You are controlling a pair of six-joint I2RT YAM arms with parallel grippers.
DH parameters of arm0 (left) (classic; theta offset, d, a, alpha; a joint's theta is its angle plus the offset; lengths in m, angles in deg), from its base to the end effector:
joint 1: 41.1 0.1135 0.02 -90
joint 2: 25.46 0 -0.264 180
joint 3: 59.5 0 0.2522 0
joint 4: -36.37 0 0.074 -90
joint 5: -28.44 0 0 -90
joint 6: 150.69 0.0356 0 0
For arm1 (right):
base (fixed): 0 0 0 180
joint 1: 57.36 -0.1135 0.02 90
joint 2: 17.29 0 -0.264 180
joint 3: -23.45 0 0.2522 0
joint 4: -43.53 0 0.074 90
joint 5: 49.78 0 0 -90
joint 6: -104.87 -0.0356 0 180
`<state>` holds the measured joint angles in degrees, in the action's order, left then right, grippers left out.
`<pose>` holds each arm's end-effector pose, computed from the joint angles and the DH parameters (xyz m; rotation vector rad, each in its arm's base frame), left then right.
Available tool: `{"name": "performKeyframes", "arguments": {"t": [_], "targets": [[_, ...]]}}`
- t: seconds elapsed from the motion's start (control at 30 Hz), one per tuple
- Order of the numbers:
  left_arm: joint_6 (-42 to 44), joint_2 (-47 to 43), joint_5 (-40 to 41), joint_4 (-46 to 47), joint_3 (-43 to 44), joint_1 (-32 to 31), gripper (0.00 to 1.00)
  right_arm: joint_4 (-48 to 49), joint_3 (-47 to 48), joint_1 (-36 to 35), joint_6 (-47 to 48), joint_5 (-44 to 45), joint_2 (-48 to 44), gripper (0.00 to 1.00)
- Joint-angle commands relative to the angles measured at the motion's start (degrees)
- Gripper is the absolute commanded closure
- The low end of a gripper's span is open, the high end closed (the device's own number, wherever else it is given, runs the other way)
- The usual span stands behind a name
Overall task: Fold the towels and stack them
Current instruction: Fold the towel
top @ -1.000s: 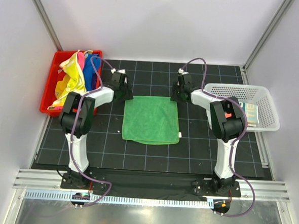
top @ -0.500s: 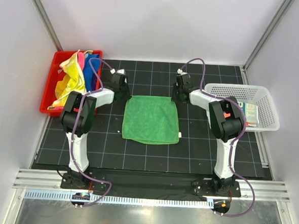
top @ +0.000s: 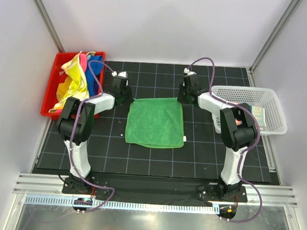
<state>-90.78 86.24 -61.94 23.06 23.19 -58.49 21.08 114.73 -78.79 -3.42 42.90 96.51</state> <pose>0.4000 -0.1255 0.1627 -0.2563 2.3341 -0.4249 0.4074 0.1581 0.1810 -0.0420 2.3721 0.2819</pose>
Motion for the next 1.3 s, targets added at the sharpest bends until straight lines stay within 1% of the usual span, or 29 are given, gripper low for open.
{"name": "performKeyframes", "arguments": {"t": [0.0, 0.13, 0.3, 0.37, 0.5, 0.7, 0.97, 1.0, 1.07, 1.2, 1.27], "targets": [[-0.2, -7.5, -0.7, 4.8, -2.4, -0.2, 1.00, 3.4, -2.0, -0.4, 0.9, 1.3, -9.3, 0.99], [0.0, -13.1, -2.3, 6.5, -6.2, -0.2, 1.00, 4.3, -5.3, -0.4, 1.1, 1.2, -14.6, 0.99], [0.1, -20.4, -2.2, 8.0, -11.1, -1.0, 1.00, 3.7, -7.5, -1.0, 1.5, 1.4, -20.2, 0.99], [0.2, -21.9, -2.3, 8.4, -13.1, -1.2, 1.00, 3.7, -8.8, -1.2, 1.7, 1.5, -22.8, 0.99], [0.3, -26.3, -3.2, 9.5, -14.8, -1.2, 1.00, 3.3, -10.1, -1.9, 2.0, 1.5, -27.4, 0.99], [1.9, -34.3, -2.3, 7.2, -16.3, -3.5, 1.00, 1.8, -12.1, -3.3, 2.7, 2.6, -34.9, 0.99], [2.2, -45.4, -2.7, 4.2, -22.7, -7.6, 1.00, -0.2, -17.7, -5.4, 3.0, 1.0, -45.5, 0.99], [2.1, -47.9, -2.7, 3.8, -23.4, -8.4, 1.00, -0.5, -18.4, -6.0, 3.1, 0.8, -46.9, 0.99], [2.0, -50.3, -3.6, 3.7, -25.7, -9.2, 1.00, -1.3, -20.0, -6.6, 3.5, 0.4, -50.5, 0.99], [2.0, -58.6, -4.7, 2.2, -27.9, -10.3, 1.00, -3.7, -21.8, -8.0, 3.3, -0.8, -56.0, 0.99], [2.2, -61.3, -5.6, 0.5, -28.1, -10.5, 1.00, -4.6, -21.8, -8.5, 3.1, -1.3, -58.8, 0.99]]}}
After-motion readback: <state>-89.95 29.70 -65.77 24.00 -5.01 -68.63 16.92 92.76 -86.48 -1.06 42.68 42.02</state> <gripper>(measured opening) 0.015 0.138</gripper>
